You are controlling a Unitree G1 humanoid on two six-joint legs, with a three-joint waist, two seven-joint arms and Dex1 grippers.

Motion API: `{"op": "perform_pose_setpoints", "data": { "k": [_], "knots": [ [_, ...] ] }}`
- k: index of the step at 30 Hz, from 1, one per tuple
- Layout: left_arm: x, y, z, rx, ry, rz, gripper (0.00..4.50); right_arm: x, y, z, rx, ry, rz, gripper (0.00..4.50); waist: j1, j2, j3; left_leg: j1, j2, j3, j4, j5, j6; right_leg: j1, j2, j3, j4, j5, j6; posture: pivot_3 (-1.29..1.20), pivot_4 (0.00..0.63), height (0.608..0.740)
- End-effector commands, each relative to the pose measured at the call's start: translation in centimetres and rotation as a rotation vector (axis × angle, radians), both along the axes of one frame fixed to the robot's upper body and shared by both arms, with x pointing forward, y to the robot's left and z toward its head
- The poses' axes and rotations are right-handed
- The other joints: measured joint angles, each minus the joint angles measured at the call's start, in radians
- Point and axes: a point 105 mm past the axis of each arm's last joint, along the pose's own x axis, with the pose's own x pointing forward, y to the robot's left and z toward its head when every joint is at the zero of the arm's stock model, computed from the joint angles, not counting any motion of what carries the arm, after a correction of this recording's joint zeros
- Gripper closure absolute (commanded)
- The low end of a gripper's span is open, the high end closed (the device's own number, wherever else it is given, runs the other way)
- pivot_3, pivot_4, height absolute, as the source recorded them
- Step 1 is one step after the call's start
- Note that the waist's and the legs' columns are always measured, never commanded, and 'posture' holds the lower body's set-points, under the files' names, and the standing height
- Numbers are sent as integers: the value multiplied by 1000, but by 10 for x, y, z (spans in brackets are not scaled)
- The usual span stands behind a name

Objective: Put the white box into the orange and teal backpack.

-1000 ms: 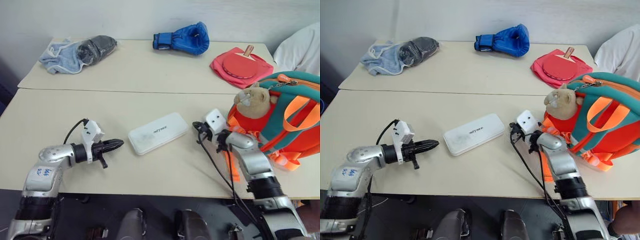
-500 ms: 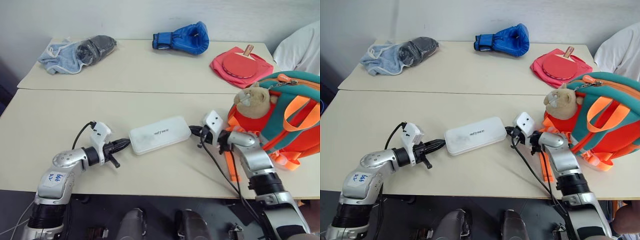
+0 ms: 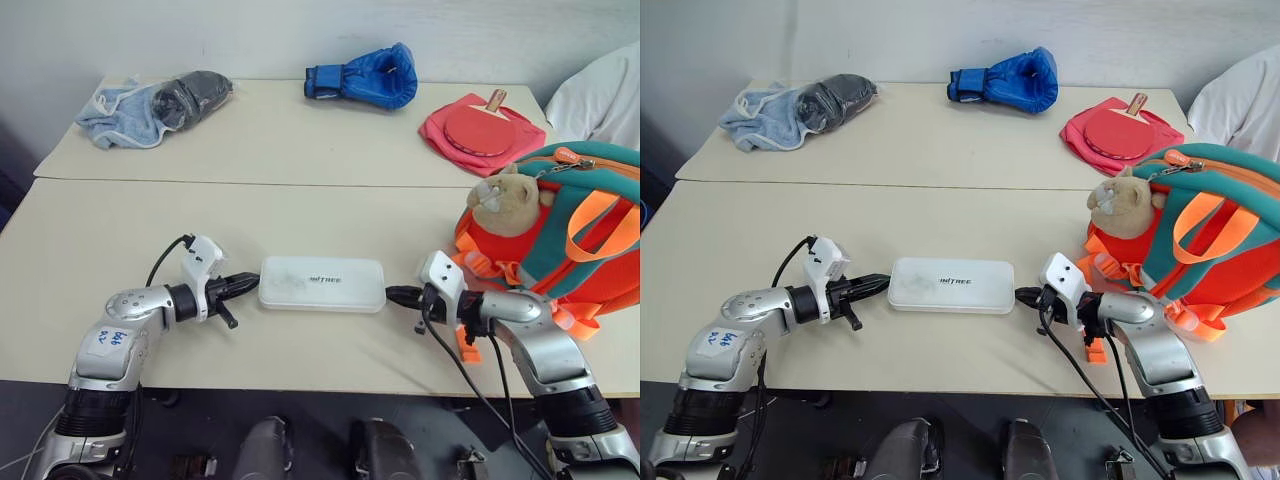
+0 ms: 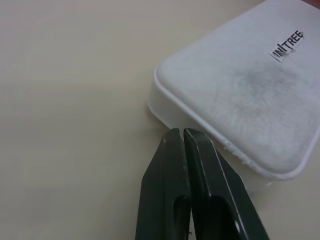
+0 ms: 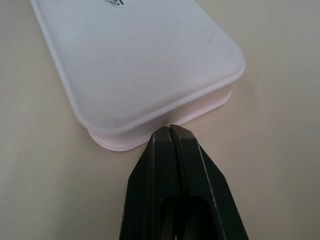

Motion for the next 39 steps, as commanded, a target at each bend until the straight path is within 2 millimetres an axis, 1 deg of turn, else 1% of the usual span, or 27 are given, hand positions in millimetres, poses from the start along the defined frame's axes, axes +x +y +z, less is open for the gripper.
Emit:
{"op": "perform_pose_setpoints", "data": {
  "k": [1, 3, 4, 7, 8, 10, 11, 12, 15, 18, 21, 23, 28, 31, 34, 35, 39],
  "knots": [
    [0, 38, 20, -166, 277, 56, 3260, -6, -13, 22, -26, -50, 20, 4500, 0, 0, 0, 0, 0, 0, 1, 0, 0, 0, 0, 0, 0, 0, 0, 0, 150, 740],
    [-12, 42, 30, -258, 492, -2, 2638, -4, -18, 23, -58, -53, 28, 4500, -3, -2, 1, 0, 0, 0, 2, 0, 0, -1, 2, 0, 0, 0, 0, 0, 150, 740],
    [-16, 42, 33, -276, 551, -24, 2362, -4, -19, 23, -66, -53, 32, 4500, -4, -2, 1, 0, 0, 0, 2, 0, 0, -1, 7, 0, 0, 0, 0, 0, 150, 740],
    [-8, 40, 40, -286, 632, -14, 1429, 0, -19, 25, -86, -65, 49, 4500, 0, -2, 1, 1, 0, 2, 0, -1, 0, -1, 7, 3, 1, 0, 0, 0, 150, 740],
    [-1, 38, 38, -299, 667, 19, 1104, 1, -19, 24, -99, -71, 61, 4500, 3, -2, 1, 1, 0, 2, 1, -1, 0, -1, 8, 3, 1, 0, 0, 0, 150, 740],
    [9, 37, 24, -242, 762, 107, 480, 3, -17, 22, -116, -81, 78, 4500, 5, -3, 1, 0, 0, 2, 2, -1, 0, -1, 8, 3, 2, 0, 0, 0, 150, 740],
    [11, 35, 18, -212, 814, 140, 169, 4, -16, 21, -119, -83, 83, 4500, 4, -3, 1, 0, 0, 2, 3, -1, 0, -1, 8, 3, 2, 0, 0, 0, 150, 740],
    [12, 31, 17, -212, 840, 140, 79, 5, -15, 21, -119, -84, 85, 4500, 3, -3, 1, 0, 0, 2, 4, -1, 0, -1, 8, 3, 2, 0, 0, 0, 150, 740],
    [23, 14, 17, -298, 887, 135, 79, 7, -12, 19, -116, -88, 95, 4500, 3, -4, 1, 0, 0, 2, 4, -1, 1, -1, 8, 4, 4, 0, 0, 0, 150, 740],
    [28, -2, 15, -332, 914, 115, 79, 10, -8, 15, -119, -91, 108, 4500, 4, -4, 1, 0, 0, 3, 7, -1, 1, -1, 8, 4, 7, 0, 0, 0, 150, 740],
    [27, -22, 13, -344, 948, 65, 79, 13, -2, 8, -130, -97, 129, 4500, 4, -4, 1, -1, 0, 2, 10, -2, 1, -1, 7, 5, 8, 0, 0, 0, 150, 740],
    [24, -31, 11, -340, 963, 37, 79, 15, 2, 6, -133, -100, 140, 4500, 5, -4, 1, -1, 0, 2, 12, -2, 2, 0, 7, 5, 9, 0, 0, 0, 150, 740],
    [24, -43, 12, -390, 983, -3, 79, 20, 11, 5, -119, -113, 155, 4500, 3, -4, 1, 0, 0, 2, 12, -2, 1, 0, 7, 9, 9, 0, 0, 0, 150, 740],
    [25, -54, 20, -448, 974, -56, 79, 23, 20, 5, -100, -126, 174, 4500, 3, -4, 1, 0, 0, 2, 13, -2, 1, 0, 7, 10, 9, 0, 0, 0, 150, 740],
    [25, -59, 27, -480, 956, -92, 663, 20, 23, 4, -94, -126, 195, 4500, 1, -4, 1, -1, 0, 2, 13, -2, 1, -1, 7, 11, 9, 0, 0, 0, 150, 740],
    [25, -60, 29, -485, 950, -99, 923, 19, 24, 3, -92, -125, 201, 4500, -1, -4, 1, -1, 0, 2, 13, -2, 1, -1, 7, 12, 9, 0, 0, 0, 150, 740],
    [20, -59, 31, -488, 941, -127, 2188, 16, 19, 3, -84, -123, 195, 4500, -2, -4, 1, -1, 1, 3, 13, -3, 0, -1, 8, 13, 9, 0, 0, 0, 150, 740]
  ]
}}
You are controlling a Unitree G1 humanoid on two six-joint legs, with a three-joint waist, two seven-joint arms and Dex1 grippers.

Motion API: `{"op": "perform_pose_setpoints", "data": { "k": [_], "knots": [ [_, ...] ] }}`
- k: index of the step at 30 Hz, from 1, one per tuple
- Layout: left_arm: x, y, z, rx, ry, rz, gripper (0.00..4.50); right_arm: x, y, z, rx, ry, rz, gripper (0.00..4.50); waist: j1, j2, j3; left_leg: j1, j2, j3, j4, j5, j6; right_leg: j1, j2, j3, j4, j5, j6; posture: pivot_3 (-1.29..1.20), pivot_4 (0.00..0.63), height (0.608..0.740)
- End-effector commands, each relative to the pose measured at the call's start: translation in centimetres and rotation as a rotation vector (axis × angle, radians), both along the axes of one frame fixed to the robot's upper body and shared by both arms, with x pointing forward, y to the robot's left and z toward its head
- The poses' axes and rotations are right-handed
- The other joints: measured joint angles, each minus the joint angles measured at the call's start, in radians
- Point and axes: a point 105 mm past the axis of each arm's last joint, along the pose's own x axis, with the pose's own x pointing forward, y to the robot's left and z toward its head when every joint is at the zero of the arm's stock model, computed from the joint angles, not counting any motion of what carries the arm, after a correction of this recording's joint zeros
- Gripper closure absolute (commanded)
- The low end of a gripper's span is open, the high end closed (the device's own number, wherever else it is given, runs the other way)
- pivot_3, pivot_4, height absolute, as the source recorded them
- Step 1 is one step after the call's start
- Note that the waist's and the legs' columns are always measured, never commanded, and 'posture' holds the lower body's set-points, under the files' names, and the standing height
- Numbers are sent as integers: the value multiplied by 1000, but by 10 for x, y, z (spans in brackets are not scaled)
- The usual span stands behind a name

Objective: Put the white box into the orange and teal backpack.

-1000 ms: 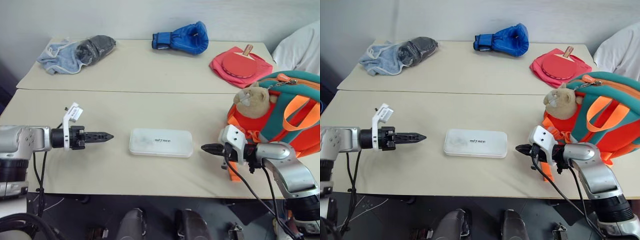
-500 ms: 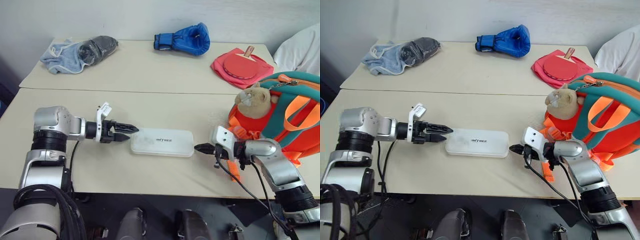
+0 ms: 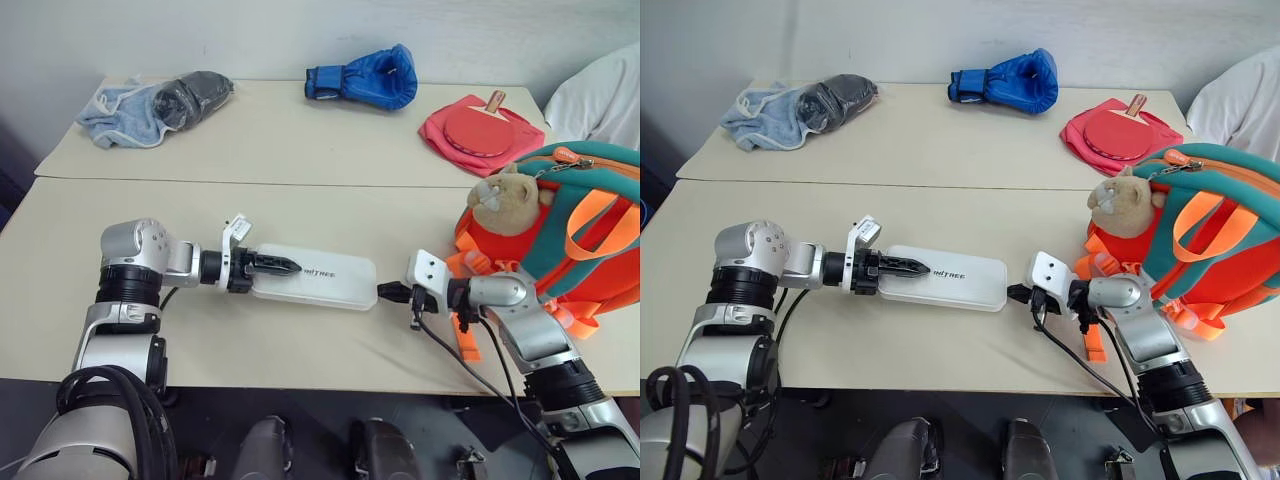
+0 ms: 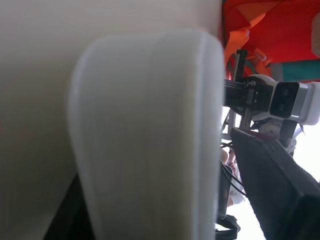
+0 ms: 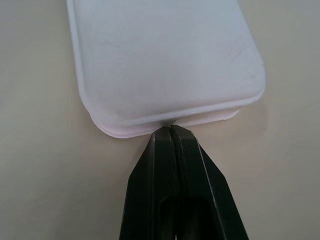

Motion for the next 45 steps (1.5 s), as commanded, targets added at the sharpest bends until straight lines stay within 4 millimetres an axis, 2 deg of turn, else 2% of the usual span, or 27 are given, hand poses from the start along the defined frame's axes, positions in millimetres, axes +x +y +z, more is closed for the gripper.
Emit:
{"op": "perform_pose_setpoints", "data": {
  "k": [1, 4, 6, 9, 12, 14, 16, 18, 21, 24, 27, 29, 33, 37, 40, 42, 45],
  "knots": [
    [-7, -8, 13, -94, -39, -56, 2503, -8, 3, 5, 30, -15, 37, 4500, 0, 0, 0, 0, 0, 0, 0, 0, 0, 0, 0, 0, 0, 0, 0, 0, 150, 740],
    [-18, -8, 24, -152, -112, -98, 3250, -16, -6, 11, 94, -2, 11, 4500, 0, 0, 0, 0, 0, 0, 0, 0, 0, 0, 0, 1, 0, 0, 0, 0, 150, 740],
    [-28, -6, 33, -179, -219, -127, 3294, -30, -17, 18, 179, 73, -35, 4500, 1, 0, 0, 0, 1, 0, -1, -1, -1, 0, 0, 2, -1, 0, 0, 0, 150, 740],
    [-44, 0, 41, -185, -378, -157, 3294, -49, -37, 26, 232, 76, -125, 3933, 2, 0, 0, -1, 3, 0, 0, -2, -2, 0, 0, 4, -2, 0, 0, 0, 150, 740],
    [-49, 4, 51, -229, -639, -143, 3294, -67, -61, 29, 238, 52, -250, 2954, 3, 0, 0, 0, 5, 0, 1, -3, -3, 1, 0, 5, -7, 0, 0, 0, 150, 740],
    [-57, 9, 56, -263, -844, -126, 3294, -82, -82, 40, 316, -26, -325, 2259, 5, 1, 0, 2, 7, 1, 0, -4, -5, 2, 1, 6, -8, 0, -1, 0, 150, 740],
    [-60, 13, 55, -261, -933, -96, 3294, -94, -106, 45, 329, -90, -423, 1541, 6, 1, 0, 2, 7, 2, -1, -4, -5, 2, 2, 6, -9, 0, -1, 0, 150, 740],
    [-63, 12, 53, -241, -1018, -92, 3294, -104, -135, 47, 335, -64, -542, 878, 6, 1, 0, 2, 7, 3, -1, -5, -4, 2, 2, 7, -9, 0, -1, 0, 150, 740],
    [-71, 8, 42, -187, -1096, -171, 3294, -119, -177, 52, 310, -81, -677, 29, 7, 1, 0, 2, 6, 5, 0, -7, -1, 2, 1, 9, -10, 0, -1, 0, 150, 740],
    [-69, 6, 42, -182, -1144, -182, 3294, -136, -210, 57, 268, -131, -793, 29, 11, 1, 0, 3, 6, 5, 0, -8, 1, 2, 1, 9, -10, 0, -1, 0, 150, 740],
    [-65, 5, 39, -176, -1152, -199, 3294, -141, -230, 70, 274, -230, -867, 29, 12, 1, -1, 3, 7, 5, -1, -9, 1, 2, 1, 9, -11, 0, -1, 0, 150, 740],
    [-62, 4, 38, -168, -1155, -201, 3294, -137, -231, 77, 300, -279, -860, 29, 6, 1, -1, 3, 7, 5, 0, -9, 1, 2, 1, 9, -10, 0, -1, 0, 150, 740],
    [-59, 2, 42, -182, -1158, -203, 3294, -106, -197, 76, 399, -234, -708, 29, -7, 1, -1, 4, 8, 6, 0, -9, 1, 2, 2, 10, -10, 0, -2, 0, 150, 740],
    [-55, 8, 46, -197, -1156, -162, 3294, -73, -154, 68, 463, -178, -562, 29, -6, 2, -1, 4, 8, 6, 0, -8, 0, 1, 2, 9, -8, 0, -2, 0, 150, 740],
    [-51, 18, 52, -190, -1162, -98, 3294, -45, -146, 66, 437, -268, -569, 590, -1, 2, -1, 3, 8, 6, 1, -8, 0, 1, 2, 9, -8, 0, -2, 0, 150, 740],
    [-47, 26, 55, -178, -1165, -40, 3294, -32, -141, 67, 444, -315, -567, 1245, -1, 3, -1, 3, 7, 7, 2, -8, 0, 0, 2, 9, -8, 0, -1, 0, 150, 740],
    [-40, 45, 60, -170, -1157, 98, 3294, -21, -122, 70, 477, -339, -486, 2251, 1, 2, -1, 2, 7, 7, 2, -8, 0, 0, 2, 9, -8, 0, -1, 0, 150, 740]
  ]
}}
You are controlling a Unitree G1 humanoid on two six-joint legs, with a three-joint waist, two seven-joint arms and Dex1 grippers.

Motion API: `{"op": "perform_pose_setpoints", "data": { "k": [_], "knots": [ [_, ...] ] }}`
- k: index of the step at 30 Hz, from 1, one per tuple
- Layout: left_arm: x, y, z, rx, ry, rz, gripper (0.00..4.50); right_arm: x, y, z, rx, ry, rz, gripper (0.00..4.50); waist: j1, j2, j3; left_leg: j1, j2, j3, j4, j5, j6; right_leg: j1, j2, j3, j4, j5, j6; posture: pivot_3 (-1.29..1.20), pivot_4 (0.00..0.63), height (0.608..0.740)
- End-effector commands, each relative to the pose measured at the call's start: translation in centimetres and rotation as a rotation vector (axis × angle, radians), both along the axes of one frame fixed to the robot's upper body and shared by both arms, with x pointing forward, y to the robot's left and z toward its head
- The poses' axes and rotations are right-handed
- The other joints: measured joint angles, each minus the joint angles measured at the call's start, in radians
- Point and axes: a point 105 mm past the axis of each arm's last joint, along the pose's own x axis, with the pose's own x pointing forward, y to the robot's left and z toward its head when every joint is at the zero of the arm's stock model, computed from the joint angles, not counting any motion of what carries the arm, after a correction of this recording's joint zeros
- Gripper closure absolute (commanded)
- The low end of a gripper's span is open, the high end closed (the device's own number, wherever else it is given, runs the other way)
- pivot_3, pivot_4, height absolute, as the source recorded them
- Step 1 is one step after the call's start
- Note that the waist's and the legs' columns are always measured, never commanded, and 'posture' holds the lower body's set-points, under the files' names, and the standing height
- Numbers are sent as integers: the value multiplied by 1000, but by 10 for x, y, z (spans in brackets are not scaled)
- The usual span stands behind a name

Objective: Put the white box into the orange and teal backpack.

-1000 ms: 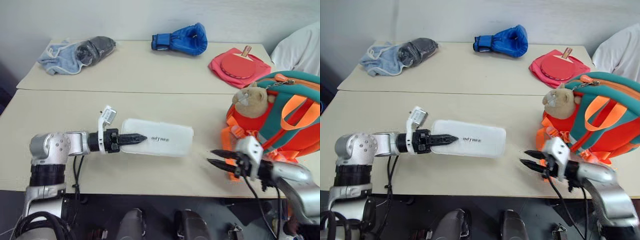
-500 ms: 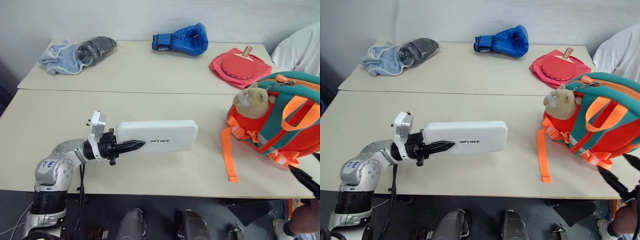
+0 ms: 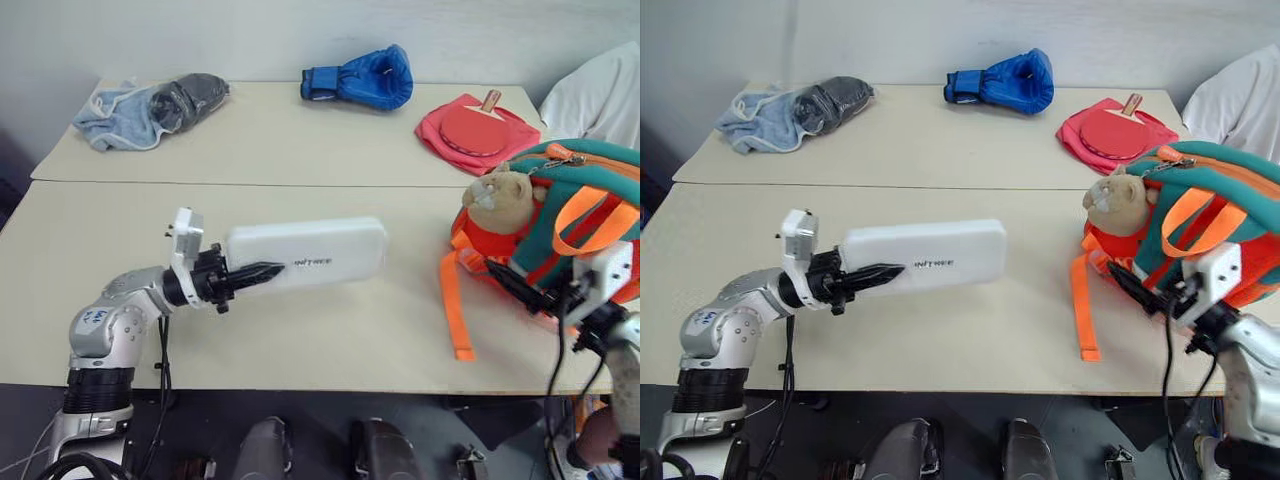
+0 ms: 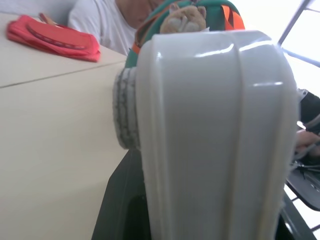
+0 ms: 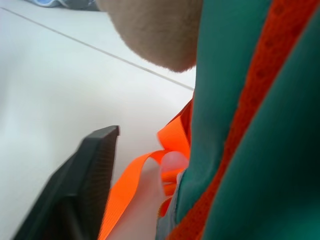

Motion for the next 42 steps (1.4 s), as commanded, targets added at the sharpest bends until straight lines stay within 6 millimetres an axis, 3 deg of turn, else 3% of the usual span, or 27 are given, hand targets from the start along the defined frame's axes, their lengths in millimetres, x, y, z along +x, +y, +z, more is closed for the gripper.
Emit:
{"op": "perform_pose_setpoints", "data": {
  "k": [1, 7, 13, 16, 19, 21, 24, 27, 30, 35, 39, 42],
  "knots": [
    [8, 26, 17, -108, -21, 139, 3294, 7, 22, 9, -2, -76, 85, 2551, -2, 0, 0, 0, 0, 0, 0, 0, 0, 0, 0, 0, 0, 0, 0, 0, 150, 740],
    [23, 64, 27, -255, 39, 367, 3294, 2, 98, 23, 84, -54, 459, 4484, -15, 0, 0, 0, 2, 0, -1, 0, 0, 0, 0, 0, 1, 0, 0, 0, 150, 740],
    [30, 87, 27, -283, 92, 519, 3294, -20, 176, 50, 240, -1, 791, 4484, -29, 0, 0, 0, 2, -1, -1, 0, -1, -1, 0, -1, 6, 0, 0, 0, 150, 740],
    [21, 90, 30, -266, 73, 518, 3294, -49, 203, 56, 262, 72, 983, 4484, -28, 0, 0, 0, 2, -1, -1, 0, -1, -2, 0, -1, 6, 0, 0, 0, 150, 740],
    [15, 93, 36, -244, -14, 541, 3294, -76, 199, 54, 273, 247, 1099, 4484, -26, 0, 0, -1, 2, -1, -1, -1, -1, -2, 0, -1, 5, 0, 0, 0, 150, 740],
    [9, 92, 40, -250, -62, 539, 3294, -86, 182, 43, 211, 368, 1105, 4484, -17, -2, 0, -2, 1, -2, 0, -2, 1, 0, -1, -1, 2, 0, 0, 0, 150, 740],
    [-3, 89, 49, -252, -110, 515, 3294, -70, 155, 29, 120, 401, 962, 4484, -8, -5, -1, -2, 0, -2, 0, -4, 4, 2, -3, -1, -5, 1, 1, 0, 150, 740],
    [-14, 90, 64, -244, -165, 505, 3294, -53, 142, 28, 98, 364, 866, 4484, -4, -5, -1, -2, 0, -2, 0, -4, 3, 1, -3, -1, -6, 2, 1, 0, 150, 740],
    [-34, 84, 85, -236, -184, 400, 3294, -41, 143, 31, 104, 317, 828, 4484, -7, -6, -1, -2, 2, -2, -1, -4, 1, 0, -1, -1, -4, 2, 1, 0, 150, 740],
    [-72, 66, 97, -145, -156, 187, 3294, -42, 146, 26, 96, 324, 857, 4484, -10, -5, -1, -2, 2, -1, -2, -3, 0, 0, -1, 0, -2, 2, 1, 0, 150, 740],
    [-69, 53, 99, -97, -153, 128, 3294, -42, 149, 23, 106, 341, 876, 4484, -1, -6, -1, -2, 1, -1, -1, -4, 1, 0, -1, 0, -5, 2, 1, 0, 150, 740],
    [-54, 37, 85, -37, -155, 71, 3294, -41, 152, 22, 92, 344, 886, 4484, 3, -5, -1, -1, 1, -2, 0, -3, 1, 1, -1, 0, -4, 2, 1, 0, 150, 740]
  ]
}}
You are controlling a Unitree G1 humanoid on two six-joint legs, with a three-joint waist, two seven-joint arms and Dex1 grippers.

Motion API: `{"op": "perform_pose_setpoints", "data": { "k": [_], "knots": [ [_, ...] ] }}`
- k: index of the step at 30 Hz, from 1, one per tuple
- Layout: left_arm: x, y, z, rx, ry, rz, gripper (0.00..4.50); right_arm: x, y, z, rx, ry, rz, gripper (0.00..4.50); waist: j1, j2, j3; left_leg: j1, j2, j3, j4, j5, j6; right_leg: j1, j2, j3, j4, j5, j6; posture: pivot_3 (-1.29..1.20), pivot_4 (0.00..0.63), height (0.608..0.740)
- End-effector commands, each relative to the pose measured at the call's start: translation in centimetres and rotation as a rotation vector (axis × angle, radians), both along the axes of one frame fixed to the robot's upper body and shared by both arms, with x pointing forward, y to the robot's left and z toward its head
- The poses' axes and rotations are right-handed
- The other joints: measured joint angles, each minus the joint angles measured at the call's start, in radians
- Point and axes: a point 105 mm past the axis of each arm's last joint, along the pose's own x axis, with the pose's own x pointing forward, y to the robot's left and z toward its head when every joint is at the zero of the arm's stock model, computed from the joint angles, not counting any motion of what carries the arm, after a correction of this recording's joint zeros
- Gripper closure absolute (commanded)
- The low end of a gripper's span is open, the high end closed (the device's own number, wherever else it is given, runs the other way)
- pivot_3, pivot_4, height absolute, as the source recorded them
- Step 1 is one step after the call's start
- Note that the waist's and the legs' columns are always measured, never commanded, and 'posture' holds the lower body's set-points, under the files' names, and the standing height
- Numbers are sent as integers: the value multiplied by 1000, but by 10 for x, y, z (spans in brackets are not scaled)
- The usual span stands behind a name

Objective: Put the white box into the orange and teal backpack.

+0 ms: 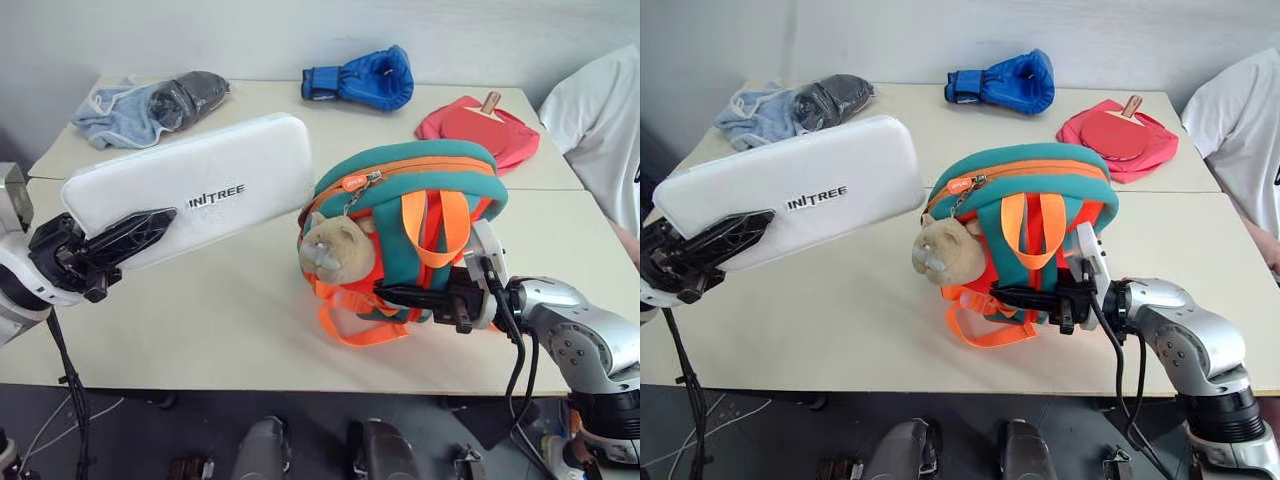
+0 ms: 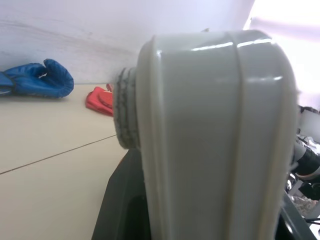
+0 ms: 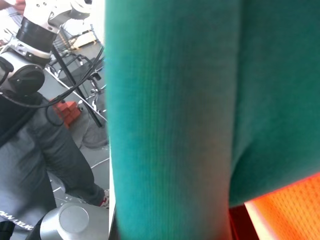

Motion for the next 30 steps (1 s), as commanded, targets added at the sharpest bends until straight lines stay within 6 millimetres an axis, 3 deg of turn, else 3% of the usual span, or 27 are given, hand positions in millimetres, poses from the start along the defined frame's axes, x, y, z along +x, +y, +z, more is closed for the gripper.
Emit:
{"op": "perform_pose_setpoints", "data": {
  "k": [1, 5, 8, 11, 15, 19, 23, 25, 27, 30],
  "knots": [
    [8, -17, -9, 56, -34, -73, 3294, -2, 5, 6, 2, -34, 35, 4484, -3, 0, 0, 0, 0, 0, 0, 0, 0, 0, 0, 0, 0, 0, 0, 0, 150, 740],
    [19, -27, -28, 203, -31, -139, 3294, 0, 6, 9, -8, -44, 33, 4484, -5, 0, 0, 0, 0, 1, -1, 0, -1, -1, 1, 0, -1, 0, 0, 0, 150, 740],
    [42, -27, -37, 302, -97, -67, 3294, 1, 6, 9, -19, -46, 34, 4484, -5, 0, 0, 0, 1, 3, -1, 0, -1, -1, 2, 0, -2, 0, 0, 0, 150, 740],
    [67, -45, -45, 422, -165, -50, 3294, -1, 5, 9, -43, -45, 34, 4484, 1, 0, 0, 0, 0, 3, 0, 0, 0, -1, 2, 0, -1, 0, 0, 0, 150, 740],
    [81, -82, -39, 532, -273, -97, 3294, -2, 4, 9, -55, -45, 30, 4484, 9, -1, 0, -1, -1, 3, 1, -1, 2, -1, 1, 0, -2, 0, 1, 0, 150, 740],
    [82, -144, -23, 509, -363, -266, 3294, -4, -2, 7, -85, -40, 16, 4484, 21, -1, 0, -1, -1, 5, 2, 0, 3, -1, 4, -1, 0, 1, 2, 0, 150, 740],
    [96, -193, -45, 561, -322, -367, 3294, -4, 0, 8, -69, -57, 11, 4484, 22, -1, 0, -1, -1, 7, 3, 0, 4, -2, 5, -2, 0, 1, 3, 0, 150, 740],
    [111, -209, -49, 527, -309, -307, 3294, -5, 1, 7, -64, -65, 10, 4484, 22, -1, 0, -1, -1, 9, 4, 0, 4, -2, 6, -3, 0, 2, 3, 0, 150, 740],
    [118, -221, -45, 429, -302, -266, 2579, -6, 1, 4, -60, -68, 4, 4500, 23, -1, 0, -1, -1, 9, 4, 0, 5, -2, 6, -3, 0, 2, 3, 0, 150, 740],
    [115, -224, -32, 318, -277, -278, 1721, -8, -3, -4, -72, -73, -15, 4500, 22, -1, 0, -1, -1, 9, 4, 0, 5, -2, 3, -3, 0, 2, 3, 0, 150, 740]
  ]
}}
